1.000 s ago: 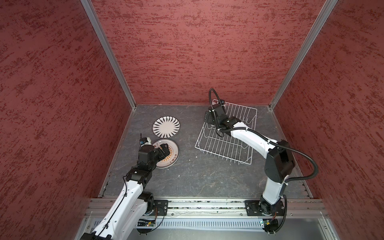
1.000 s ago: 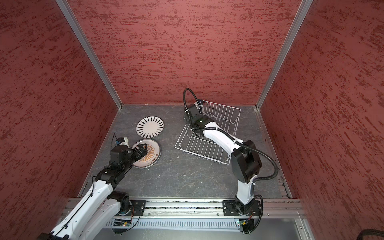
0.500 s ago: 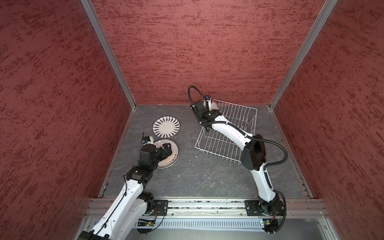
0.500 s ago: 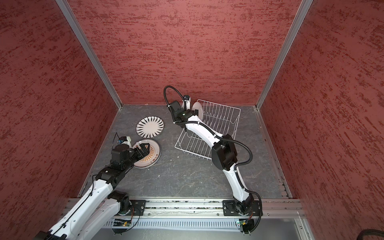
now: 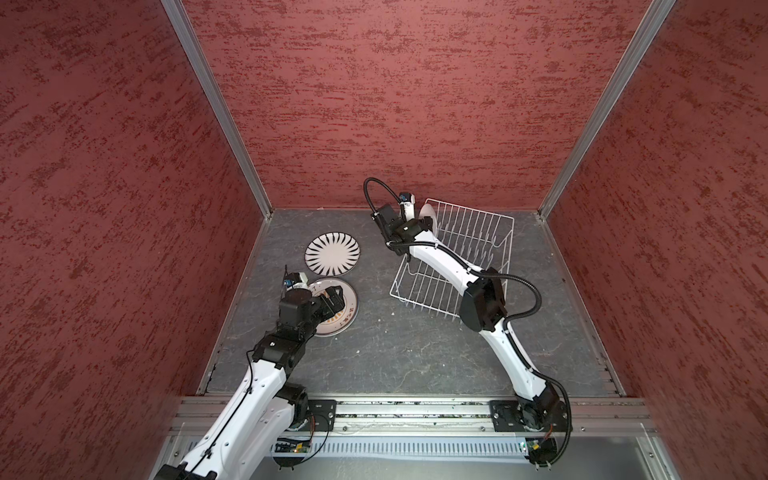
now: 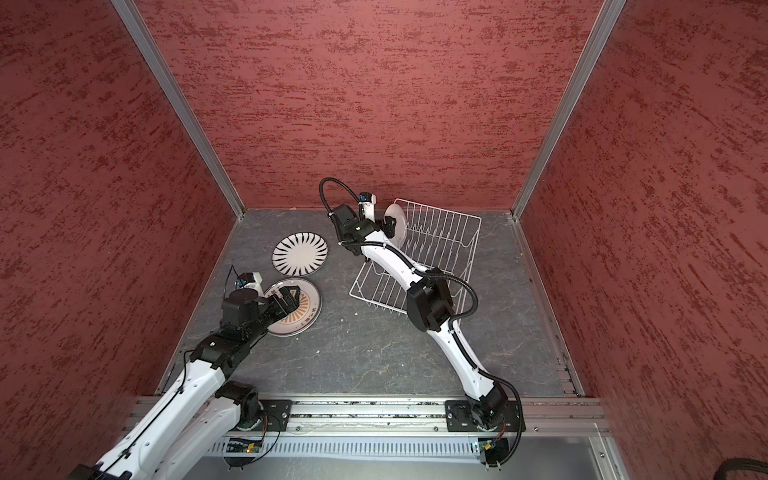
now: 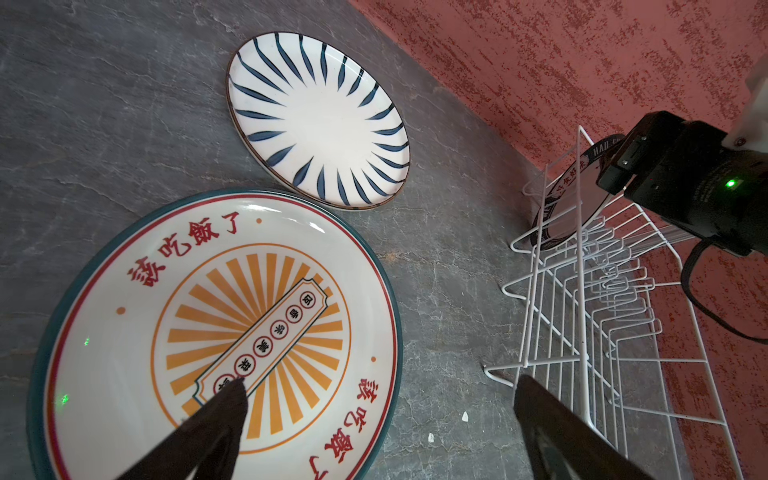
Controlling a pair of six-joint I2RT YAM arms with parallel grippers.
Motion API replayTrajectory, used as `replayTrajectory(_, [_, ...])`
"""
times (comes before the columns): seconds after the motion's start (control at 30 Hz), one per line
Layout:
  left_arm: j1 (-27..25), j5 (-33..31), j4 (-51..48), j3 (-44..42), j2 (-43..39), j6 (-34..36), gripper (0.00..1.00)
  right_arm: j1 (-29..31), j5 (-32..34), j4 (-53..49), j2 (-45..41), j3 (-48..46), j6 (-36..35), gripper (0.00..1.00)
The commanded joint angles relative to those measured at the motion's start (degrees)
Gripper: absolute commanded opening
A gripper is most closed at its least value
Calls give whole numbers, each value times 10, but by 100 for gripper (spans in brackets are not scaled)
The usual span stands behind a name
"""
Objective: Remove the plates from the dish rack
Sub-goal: 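Move the right gripper back over the rack to the white bowl, then lower the right gripper around the rim of the white bowl in the rack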
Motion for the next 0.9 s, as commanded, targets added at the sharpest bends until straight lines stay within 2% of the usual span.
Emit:
replayTrajectory(0.0, [-3,-2,-6,13,-6,5,100,-5,23,20,4,14,-24,89])
replayTrajectory(0.87, [-3,4,-2,10,-3,9,100,-33,-7,9,6,-18,11,71])
